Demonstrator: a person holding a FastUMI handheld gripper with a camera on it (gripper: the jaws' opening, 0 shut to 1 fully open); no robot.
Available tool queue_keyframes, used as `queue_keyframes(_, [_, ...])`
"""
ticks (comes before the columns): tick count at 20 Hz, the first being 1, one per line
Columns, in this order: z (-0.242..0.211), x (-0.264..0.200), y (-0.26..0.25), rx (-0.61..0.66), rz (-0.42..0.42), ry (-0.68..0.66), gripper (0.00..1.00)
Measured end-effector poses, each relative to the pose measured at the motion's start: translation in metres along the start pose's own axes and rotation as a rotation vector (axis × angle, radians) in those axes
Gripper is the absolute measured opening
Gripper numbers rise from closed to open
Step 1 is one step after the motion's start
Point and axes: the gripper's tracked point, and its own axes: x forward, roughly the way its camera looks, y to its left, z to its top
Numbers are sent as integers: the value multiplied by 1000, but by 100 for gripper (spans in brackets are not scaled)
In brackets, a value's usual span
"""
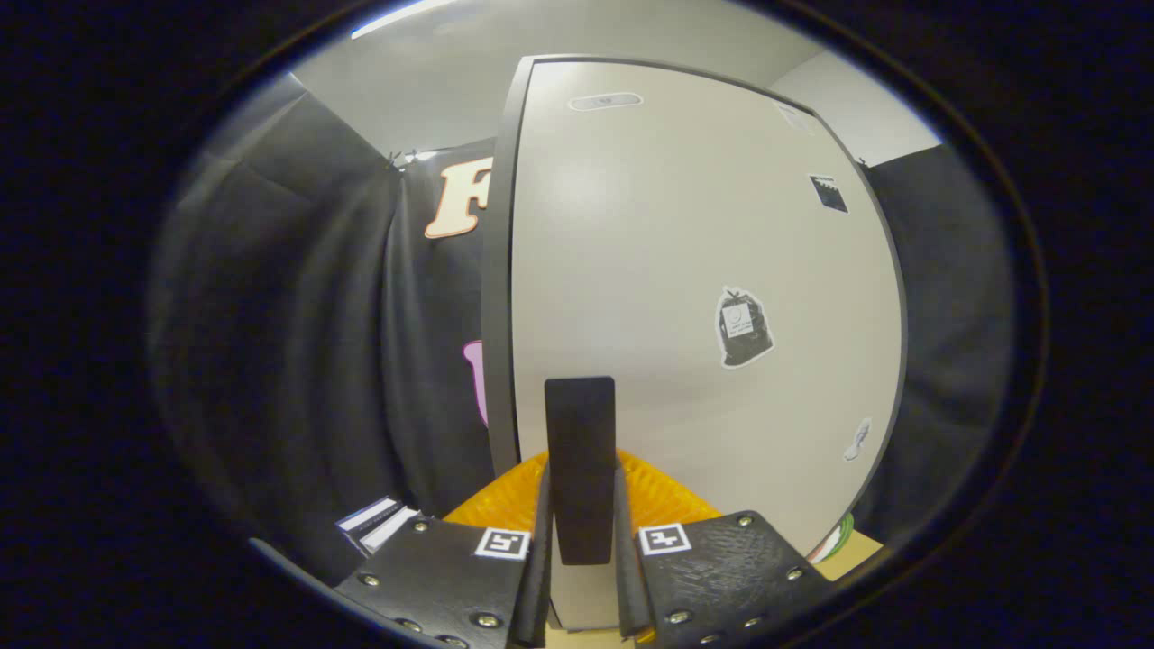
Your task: Open the shoe cabinet door, grab the shoes and put them into the shoe cabinet, then close the shoe cabinet door.
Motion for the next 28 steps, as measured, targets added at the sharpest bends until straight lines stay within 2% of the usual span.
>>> queue_keyframes(3, [2,-9,-1,10,3,-4,21])
queue_keyframes(12, [7,-82,-26,28,29,-17,21])
queue_keyframes(21, [20,-187,-100,15,53,-1,21])
queue_keyframes(28, [27,-245,-176,25,-12,4,20])
